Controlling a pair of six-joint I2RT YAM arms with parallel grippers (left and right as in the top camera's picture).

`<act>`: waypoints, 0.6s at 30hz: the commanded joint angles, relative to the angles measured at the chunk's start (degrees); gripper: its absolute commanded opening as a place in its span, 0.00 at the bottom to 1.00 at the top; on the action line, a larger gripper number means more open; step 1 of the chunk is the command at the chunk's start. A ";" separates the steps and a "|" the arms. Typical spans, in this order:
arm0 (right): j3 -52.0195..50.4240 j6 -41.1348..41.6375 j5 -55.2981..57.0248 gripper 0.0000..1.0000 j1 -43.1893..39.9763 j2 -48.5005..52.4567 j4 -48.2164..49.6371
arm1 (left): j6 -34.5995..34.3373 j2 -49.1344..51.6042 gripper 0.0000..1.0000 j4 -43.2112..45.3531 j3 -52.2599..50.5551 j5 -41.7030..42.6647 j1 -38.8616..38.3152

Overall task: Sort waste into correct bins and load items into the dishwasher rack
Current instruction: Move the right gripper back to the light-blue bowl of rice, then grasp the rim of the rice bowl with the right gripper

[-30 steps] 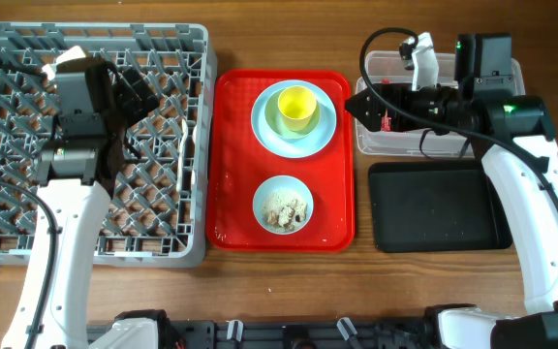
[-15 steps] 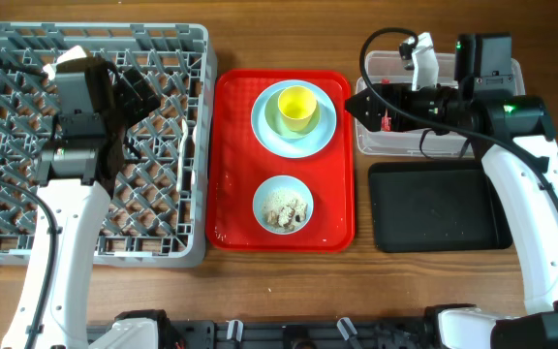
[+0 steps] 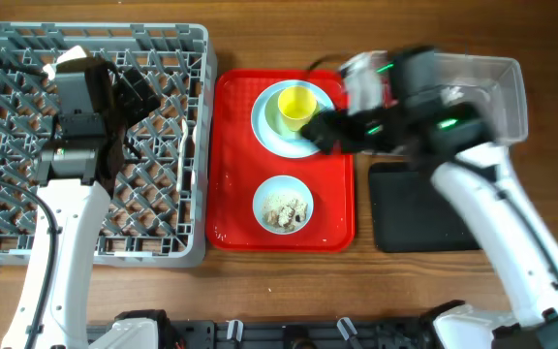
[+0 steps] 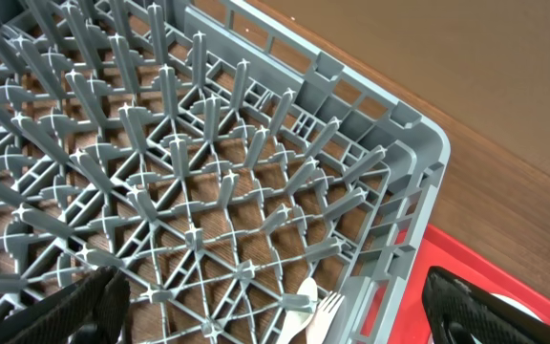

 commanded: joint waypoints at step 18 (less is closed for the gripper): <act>-4.11 -2.03 29.22 0.45 28.28 22.86 3.15 | -0.74 -0.31 1.00 -0.02 0.87 0.48 0.33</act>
